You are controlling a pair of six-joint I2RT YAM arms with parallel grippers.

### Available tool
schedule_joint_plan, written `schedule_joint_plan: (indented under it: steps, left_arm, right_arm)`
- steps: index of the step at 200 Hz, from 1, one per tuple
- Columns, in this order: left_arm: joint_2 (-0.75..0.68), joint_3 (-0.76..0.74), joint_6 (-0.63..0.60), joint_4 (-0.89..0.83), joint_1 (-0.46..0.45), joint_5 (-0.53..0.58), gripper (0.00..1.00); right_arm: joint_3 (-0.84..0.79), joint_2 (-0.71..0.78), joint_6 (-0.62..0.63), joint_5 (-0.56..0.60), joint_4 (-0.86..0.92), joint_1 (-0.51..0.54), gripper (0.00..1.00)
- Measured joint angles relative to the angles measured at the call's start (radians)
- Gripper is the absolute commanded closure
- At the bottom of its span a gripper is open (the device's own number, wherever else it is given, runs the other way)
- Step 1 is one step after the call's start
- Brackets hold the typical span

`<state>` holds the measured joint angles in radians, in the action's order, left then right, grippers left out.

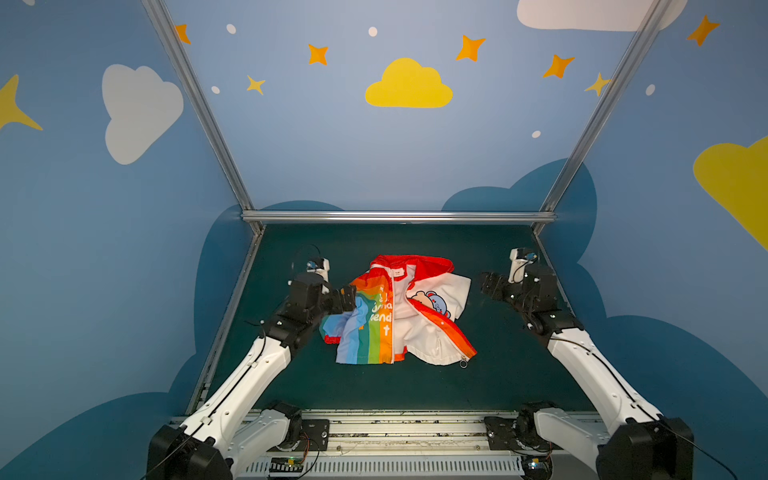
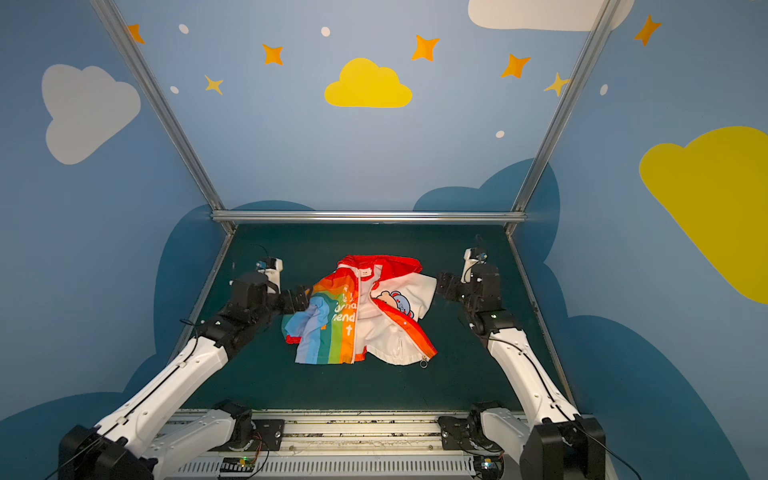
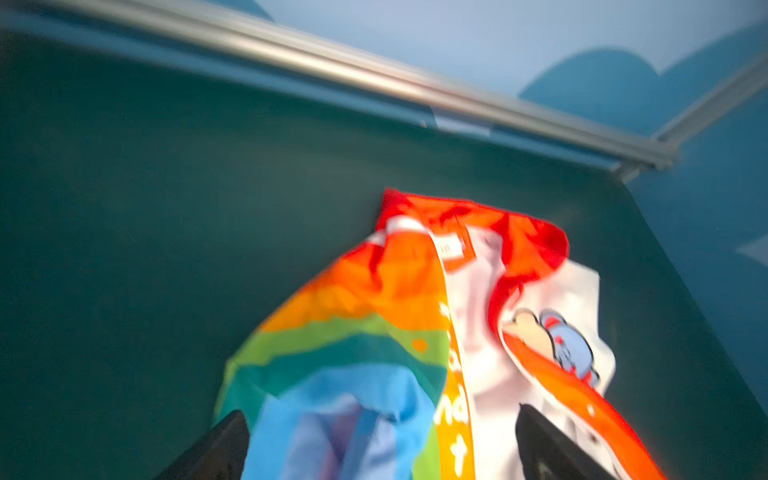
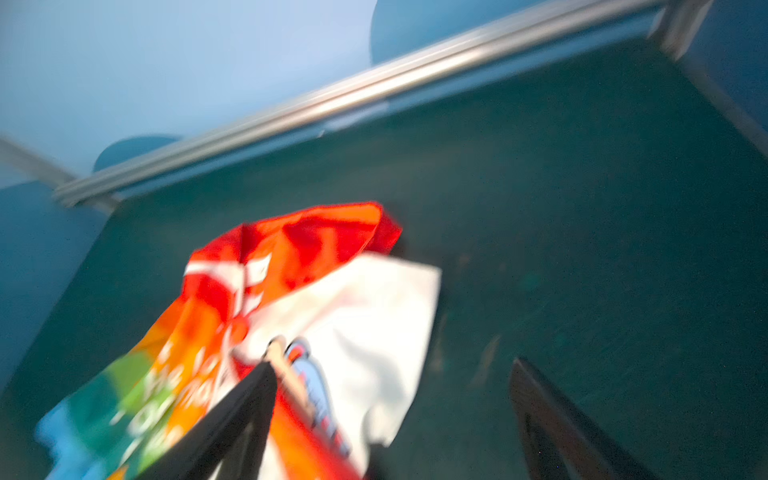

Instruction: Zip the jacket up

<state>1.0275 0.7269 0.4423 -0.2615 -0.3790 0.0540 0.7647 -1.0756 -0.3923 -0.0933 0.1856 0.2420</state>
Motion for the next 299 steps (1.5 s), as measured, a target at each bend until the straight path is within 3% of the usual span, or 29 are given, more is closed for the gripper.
schedule_joint_plan:
  steps: [29, 71, 82, 120, 136, 171, 222, 299]
  left_arm:
    - [0.063, -0.085, 0.106, -0.024, -0.095, -0.034, 0.01]
    - [0.269, -0.084, 0.134, 0.03, -0.14, -0.023, 0.05]
    - [0.334, -0.043, 0.134, 0.027, -0.14, -0.024, 0.16]
    - [0.407, 0.01, 0.133, 0.049, -0.14, -0.033, 0.76]
    - [0.407, 0.01, 0.14, 0.052, -0.14, -0.031, 0.88]
    - [0.396, 0.004, 0.177, 0.051, -0.127, -0.033, 0.9]
    - [0.37, -0.08, 0.259, 0.116, -0.049, -0.107, 0.96]
    - [0.416, -0.084, 0.273, 0.103, -0.004, -0.104, 0.97]
  right_arm:
    - [-0.028, -0.041, -0.159, -0.11, 0.131, 0.174, 0.12]
    - [-0.1, -0.152, -0.357, -0.213, 0.074, 0.367, 0.12]
    - [-0.102, -0.201, -0.401, -0.235, 0.042, 0.403, 0.12]
    - [-0.039, -0.353, -0.483, -0.287, -0.05, 0.501, 0.12]
    - [0.001, -0.397, -0.515, -0.286, -0.086, 0.543, 0.12]
    - [0.021, -0.476, -0.586, -0.293, -0.202, 0.616, 0.12]
    - [0.024, -0.615, -0.666, -0.331, -0.335, 0.633, 0.12]
    - [0.128, -0.523, -0.64, -0.264, -0.158, 0.671, 0.12]
